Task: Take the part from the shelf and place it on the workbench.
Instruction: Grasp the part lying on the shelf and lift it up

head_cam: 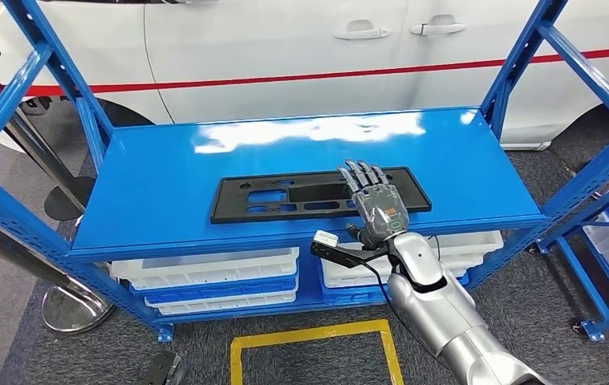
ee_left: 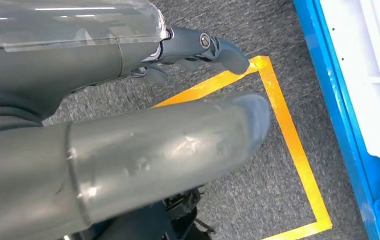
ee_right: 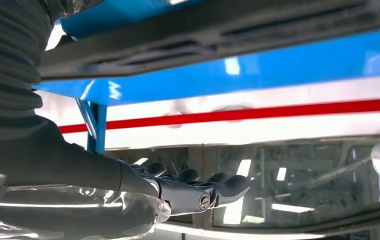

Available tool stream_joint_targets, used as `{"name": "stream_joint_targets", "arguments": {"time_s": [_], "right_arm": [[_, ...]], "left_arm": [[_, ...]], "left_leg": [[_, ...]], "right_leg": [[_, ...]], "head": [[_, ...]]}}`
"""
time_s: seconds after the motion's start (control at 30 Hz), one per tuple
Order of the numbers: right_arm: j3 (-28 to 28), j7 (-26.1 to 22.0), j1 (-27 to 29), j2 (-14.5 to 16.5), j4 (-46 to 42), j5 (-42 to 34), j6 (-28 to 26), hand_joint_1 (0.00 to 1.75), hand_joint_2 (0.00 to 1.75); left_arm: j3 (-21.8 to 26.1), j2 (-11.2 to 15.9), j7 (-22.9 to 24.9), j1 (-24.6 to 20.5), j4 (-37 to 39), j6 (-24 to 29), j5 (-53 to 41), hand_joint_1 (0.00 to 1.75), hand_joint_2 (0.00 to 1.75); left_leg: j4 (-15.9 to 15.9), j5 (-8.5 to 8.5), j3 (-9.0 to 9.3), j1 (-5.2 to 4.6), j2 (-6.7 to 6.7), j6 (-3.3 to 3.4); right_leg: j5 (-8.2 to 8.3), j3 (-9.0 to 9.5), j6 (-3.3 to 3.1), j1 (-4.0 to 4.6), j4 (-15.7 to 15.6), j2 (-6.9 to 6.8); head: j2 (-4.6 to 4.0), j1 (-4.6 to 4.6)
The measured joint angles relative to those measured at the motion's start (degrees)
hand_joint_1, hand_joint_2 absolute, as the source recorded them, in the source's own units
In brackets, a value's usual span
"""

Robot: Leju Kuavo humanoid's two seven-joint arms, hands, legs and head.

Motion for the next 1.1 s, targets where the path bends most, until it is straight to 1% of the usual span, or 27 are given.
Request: {"name": "stream_joint_targets", "arguments": {"time_s": [0.03,0.07,0.1,0.13,0.17,0.2,0.3,0.33,0.37,0.43,0.47,0.5,0.53,0.57,0.6,0.63,0.67,0.7,0.77,0.83,0.87,0.93,0.97,1.0,1.03,1.07,1.1], "right_arm": [[0.12,-0.02,0.07,-0.03,0.05,0.00,0.02,0.00,1.75],[0.20,-0.02,0.04,-0.04,0.08,0.00,0.03,0.00,1.75],[0.24,-0.02,-0.06,-0.04,0.08,0.00,0.03,0.00,1.75],[0.29,-0.02,-0.18,-0.03,0.07,0.00,0.04,0.00,1.75],[0.34,-0.02,-0.26,-0.02,0.06,0.00,0.05,0.00,1.75],[0.39,-0.02,-0.31,-0.01,0.05,0.00,0.08,0.00,1.75],[0.47,-0.02,-0.37,-0.08,0.03,0.00,0.14,0.00,1.75],[0.48,-0.02,-0.43,-0.10,0.03,0.00,0.15,0.00,1.75],[0.54,-0.03,-0.48,-0.11,0.04,0.00,0.17,0.00,1.75],[0.87,-0.08,-0.51,-0.10,0.13,0.03,0.25,0.00,1.75],[1.13,-0.13,-0.48,-0.10,0.23,0.06,0.31,0.00,1.75],[1.39,-0.18,-0.46,-0.10,0.36,0.09,0.35,0.00,1.75],[1.59,-0.23,-0.44,-0.10,0.46,0.10,0.37,0.00,1.75],[1.76,-0.28,-0.45,-0.10,0.52,0.06,0.37,0.00,1.75],[1.90,-0.31,-0.50,-0.10,0.55,-0.01,0.35,0.00,1.75],[2.03,-0.32,-0.58,-0.10,0.55,-0.08,0.34,0.00,1.75],[2.21,-0.33,-0.67,-0.10,0.55,-0.14,0.34,0.00,1.75],[2.44,-0.35,-0.75,-0.10,0.54,-0.19,0.34,0.00,1.75],[2.87,-0.45,-0.71,-0.09,0.55,-0.29,0.36,0.00,1.75],[3.14,-0.51,-0.78,-0.09,0.55,-0.38,0.35,0.00,1.75],[3.23,-0.51,-0.95,-0.09,0.55,-0.40,0.34,0.00,1.75],[3.38,-0.50,-1.19,-0.09,0.54,-0.45,0.34,0.00,1.75],[3.46,-0.48,-1.13,-0.09,0.55,-0.48,0.33,0.00,1.75],[3.53,-0.44,-1.01,-0.11,0.58,-0.50,0.33,0.00,1.75],[3.59,-0.40,-0.92,-0.13,0.61,-0.51,0.33,0.00,1.75],[3.63,-0.36,-0.90,-0.14,0.64,-0.51,0.33,0.00,1.75],[3.68,-0.34,-0.94,-0.15,0.66,-0.49,0.33,0.00,1.75]], "left_arm": [[0.01,0.00,0.00,0.01,0.00,0.00,-0.02,0.00,0.00],[0.01,-0.01,0.00,0.01,0.00,0.00,-0.04,0.00,0.00],[0.01,-0.01,0.00,-0.01,0.00,0.00,-0.05,0.00,0.00],[0.01,-0.01,0.00,-0.05,0.00,0.00,-0.05,0.00,0.00],[0.01,-0.01,0.00,-0.08,0.00,0.01,-0.06,0.00,0.00],[0.01,-0.01,0.00,-0.10,0.00,0.01,-0.07,0.00,0.00],[0.01,0.07,0.00,-0.11,-0.01,0.03,-0.08,0.00,0.00],[0.01,0.10,-0.01,-0.12,-0.02,0.04,-0.09,0.00,0.00],[0.01,0.14,-0.01,-0.16,-0.02,0.05,-0.11,0.00,0.00],[0.01,0.15,-0.01,-0.20,-0.02,0.07,-0.14,0.00,0.00],[0.01,0.15,-0.01,-0.17,-0.02,0.07,-0.15,0.00,0.00],[0.01,0.15,0.00,-0.14,-0.02,0.08,-0.15,0.00,0.00],[0.01,0.15,0.00,-0.13,-0.02,0.10,-0.15,0.00,0.00],[0.01,0.15,0.00,-0.17,-0.02,0.14,-0.15,0.00,0.00],[0.01,0.16,-0.01,-0.23,-0.02,0.19,-0.15,0.00,0.00],[0.01,0.17,-0.01,-0.32,-0.02,0.23,-0.16,0.00,0.00],[0.01,0.17,-0.11,-0.39,-0.02,0.21,-0.22,0.00,0.00],[0.01,0.19,-0.31,-0.43,-0.02,0.09,-0.30,0.00,0.00],[0.01,0.27,-0.88,-0.42,-0.02,-0.38,-0.49,0.00,0.00],[0.01,0.34,-1.32,-0.38,-0.02,-0.76,-0.62,0.00,0.00],[0.01,0.35,-1.45,-0.43,-0.02,-0.84,-0.67,0.00,0.00],[0.01,0.37,-1.62,-0.57,-0.02,-0.87,-0.74,0.00,0.00],[0.01,0.37,-1.67,-0.59,-0.02,-0.87,-0.73,0.00,0.00],[0.01,0.37,-1.71,-0.56,-0.02,-0.86,-0.66,0.00,0.00],[0.01,0.36,-1.73,-0.52,-0.02,-0.87,-0.58,0.00,0.00],[0.01,0.34,-1.72,-0.48,-0.02,-0.89,-0.50,0.00,0.00],[0.01,0.32,-1.72,-0.48,-0.02,-0.90,-0.44,0.00,0.00]], "left_leg": [[0.14,-0.11,0.00,0.01,-0.03,-0.05],[0.34,-0.26,0.02,0.04,-0.05,-0.17],[0.62,-0.46,-0.01,0.06,-0.07,-0.38],[1.01,-0.74,-0.13,-0.03,-0.09,-0.66],[1.32,-0.98,-0.25,-0.12,-0.10,-0.94],[1.50,-1.15,-0.36,-0.20,-0.10,-1.24],[1.73,-1.51,-0.38,-0.22,-0.10,-2.07],[2.66,-2.21,-0.73,-0.18,-0.08,-2.38],[4.79,-3.53,-1.65,-0.07,-0.07,-2.69],[11.99,-7.09,-5.06,0.20,-0.04,-3.24],[15.44,-8.30,-6.81,0.32,-0.04,-3.42],[17.29,-8.48,-7.84,0.37,-0.04,-3.52],[16.94,-7.57,-7.83,0.39,-0.04,-3.52],[14.54,-5.79,-6.80,0.39,-0.04,-3.41],[10.55,-3.61,-4.94,0.38,-0.04,-3.18],[6.58,-2.09,-3.06,0.27,-0.05,-2.88],[3.56,-1.10,-1.63,0.13,-0.05,-2.54],[1.78,-0.91,-0.84,-0.03,-0.06,-2.18],[0.96,-1.41,-0.35,-0.22,-0.17,-1.19],[0.41,-1.76,0.64,-0.17,-0.23,-0.10],[0.27,-1.88,1.16,-0.15,-0.21,0.27],[0.30,-1.95,1.48,-0.13,-0.12,0.59],[0.36,-1.92,1.53,-0.11,-0.09,0.56],[0.45,-1.91,1.61,-0.07,-0.08,0.43],[0.58,-1.98,1.72,0.02,-0.10,0.23],[0.75,-2.17,1.87,0.14,-0.13,-0.01],[1.02,-2.54,2.09,0.30,-0.17,-0.29]], "right_leg": [[1.27,0.23,0.02,-0.02,-0.94,-0.01],[3.27,1.54,-0.03,-0.03,-3.93,-0.02],[5.11,3.35,-0.15,-0.03,-7.92,-0.03],[6.47,4.97,-0.39,0.04,-11.41,-0.02],[7.14,6.01,-0.65,0.11,-13.69,-0.01],[7.19,6.42,-0.97,0.22,-14.67,0.03],[7.30,6.60,-1.94,0.26,-15.01,0.07],[7.40,6.72,-2.25,0.15,-15.18,0.04],[7.47,6.84,-2.52,0.03,-15.33,0.01],[7.44,6.86,-2.83,0.07,-15.36,-0.03],[7.41,6.85,-2.90,0.12,-15.35,-0.02],[7.37,6.86,-2.93,0.16,-15.33,-0.01],[7.34,6.88,-2.93,0.18,-15.32,0.00],[7.30,6.94,-2.89,0.19,-15.31,0.02],[7.25,7.02,-2.82,0.19,-15.30,0.03],[7.19,7.07,-2.69,0.26,-15.27,0.04],[7.16,7.07,-2.46,0.31,-15.25,0.05],[7.06,7.05,-2.14,0.33,-15.26,0.07],[7.70,6.82,-1.29,0.23,-14.13,0.01],[7.66,6.23,-0.70,0.00,-11.77,-0.03],[6.60,5.40,-0.57,-0.03,-10.05,0.02],[3.12,2.22,-0.30,-0.09,-4.32,0.07],[1.63,0.41,-0.11,-0.15,-1.35,0.06],[0.99,-0.90,0.09,-0.25,0.52,0.04],[1.53,-1.34,0.25,-0.37,0.58,0.02],[3.21,-0.74,0.40,-0.50,-1.40,-0.01],[5.73,0.66,0.53,-0.63,-5.04,-0.02]], "head": [[0.00,0.01],[0.00,0.01],[0.00,0.01],[0.00,-0.01],[0.00,-0.01],[0.00,-0.02],[0.00,-0.02],[0.00,-0.03],[0.00,-0.04],[0.00,-0.07],[0.00,-0.06],[0.00,-0.06],[0.00,-0.06],[0.00,-0.07],[0.00,-0.07],[0.00,-0.06],[0.00,-0.06],[0.00,-0.05],[0.00,-0.05],[0.00,-0.03],[0.00,-0.03],[0.00,-0.02],[0.00,-0.03],[0.00,-0.03],[0.00,-0.03],[0.00,-0.03],[0.00,-0.02]]}}
